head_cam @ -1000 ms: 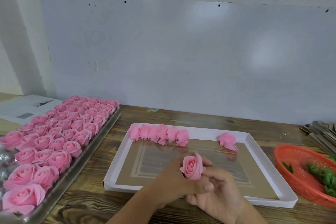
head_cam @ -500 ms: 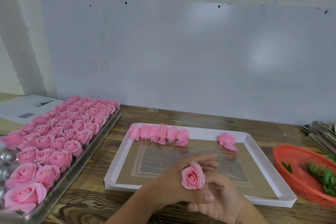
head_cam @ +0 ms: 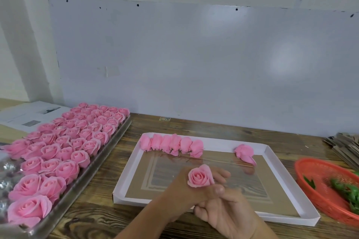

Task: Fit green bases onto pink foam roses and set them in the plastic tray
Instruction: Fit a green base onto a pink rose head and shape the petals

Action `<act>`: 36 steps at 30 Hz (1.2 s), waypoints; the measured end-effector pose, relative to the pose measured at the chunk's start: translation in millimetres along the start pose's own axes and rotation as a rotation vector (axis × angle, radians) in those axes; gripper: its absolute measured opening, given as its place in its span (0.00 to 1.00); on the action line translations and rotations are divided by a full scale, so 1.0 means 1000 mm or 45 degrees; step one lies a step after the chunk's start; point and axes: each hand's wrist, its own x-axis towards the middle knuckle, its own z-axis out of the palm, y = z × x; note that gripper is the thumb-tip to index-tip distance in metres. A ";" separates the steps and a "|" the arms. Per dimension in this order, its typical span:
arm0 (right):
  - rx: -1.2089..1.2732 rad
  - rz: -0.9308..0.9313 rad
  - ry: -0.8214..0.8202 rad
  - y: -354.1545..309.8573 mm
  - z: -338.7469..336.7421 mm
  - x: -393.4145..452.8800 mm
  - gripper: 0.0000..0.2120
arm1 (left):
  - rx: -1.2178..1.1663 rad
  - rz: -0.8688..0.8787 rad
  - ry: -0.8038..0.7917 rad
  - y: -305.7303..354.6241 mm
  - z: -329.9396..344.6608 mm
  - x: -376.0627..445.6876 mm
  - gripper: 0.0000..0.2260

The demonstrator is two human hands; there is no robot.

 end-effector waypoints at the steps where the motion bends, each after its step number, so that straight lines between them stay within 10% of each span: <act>1: 0.037 0.044 -0.014 0.000 0.001 0.001 0.21 | -0.007 -0.011 0.018 0.000 0.000 0.000 0.05; 36: -0.140 0.276 0.037 -0.013 0.012 -0.007 0.15 | 0.054 0.048 0.186 -0.020 -0.008 0.004 0.20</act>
